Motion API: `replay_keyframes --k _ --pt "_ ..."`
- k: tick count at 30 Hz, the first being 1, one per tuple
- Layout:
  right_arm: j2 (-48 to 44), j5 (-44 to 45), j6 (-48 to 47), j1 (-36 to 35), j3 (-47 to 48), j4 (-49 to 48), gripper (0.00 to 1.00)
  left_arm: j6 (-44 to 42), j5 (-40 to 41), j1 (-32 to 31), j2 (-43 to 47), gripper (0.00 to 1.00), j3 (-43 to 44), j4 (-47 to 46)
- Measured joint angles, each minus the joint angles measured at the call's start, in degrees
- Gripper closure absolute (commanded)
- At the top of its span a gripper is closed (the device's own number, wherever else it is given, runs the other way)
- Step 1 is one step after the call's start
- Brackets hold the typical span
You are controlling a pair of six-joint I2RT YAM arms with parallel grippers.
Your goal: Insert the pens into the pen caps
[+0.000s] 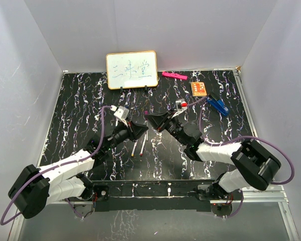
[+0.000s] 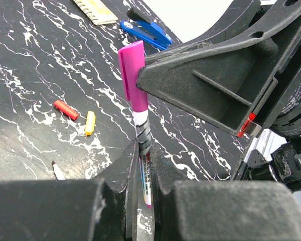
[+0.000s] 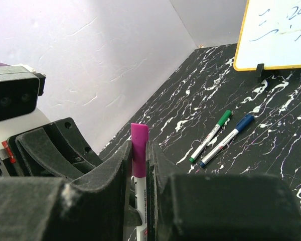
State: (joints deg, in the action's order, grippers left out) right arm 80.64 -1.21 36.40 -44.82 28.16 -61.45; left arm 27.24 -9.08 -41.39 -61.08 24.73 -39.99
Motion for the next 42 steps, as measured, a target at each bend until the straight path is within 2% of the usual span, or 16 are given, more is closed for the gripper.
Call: replay_keyframes --k 6,12,17,20,23,29,32,42 --pt "0.37 1.42 -0.31 -0.61 0.61 1.68 1.0 -0.59 0.9 0.09 0.0 1.0 0.0 1.49" --pt "-0.52 4.83 -0.85 -1.44 3.39 10.03 0.85 -1.36 2.73 0.44 0.0 1.0 2.91 9.9" --pt "-5.88 11.13 -3.45 -2.36 4.81 19.76 0.6 -1.88 5.31 0.5 0.81 1.0 6.23 14.32" --pt "-9.9 15.43 -5.25 -2.6 4.81 24.94 0.53 -2.21 7.37 0.79 1.86 1.0 8.09 16.37" --pt "-15.19 20.17 -7.26 -2.6 4.81 28.65 0.41 -2.51 9.53 0.79 0.98 1.0 9.44 19.1" --pt "-22.4 30.16 -9.86 -2.6 7.52 37.0 0.19 -4.7 14.86 0.83 -8.0 0.98 13.81 27.15" --pt "-22.53 34.07 -10.38 -2.58 8.96 41.33 0.03 -6.62 17.86 1.36 -13.38 0.97 17.57 30.6" --pt "-22.18 38.86 -9.2 -2.58 7.93 49.44 0.02 -9.18 21.0 8.55 -29.4 0.93 28.68 36.0"
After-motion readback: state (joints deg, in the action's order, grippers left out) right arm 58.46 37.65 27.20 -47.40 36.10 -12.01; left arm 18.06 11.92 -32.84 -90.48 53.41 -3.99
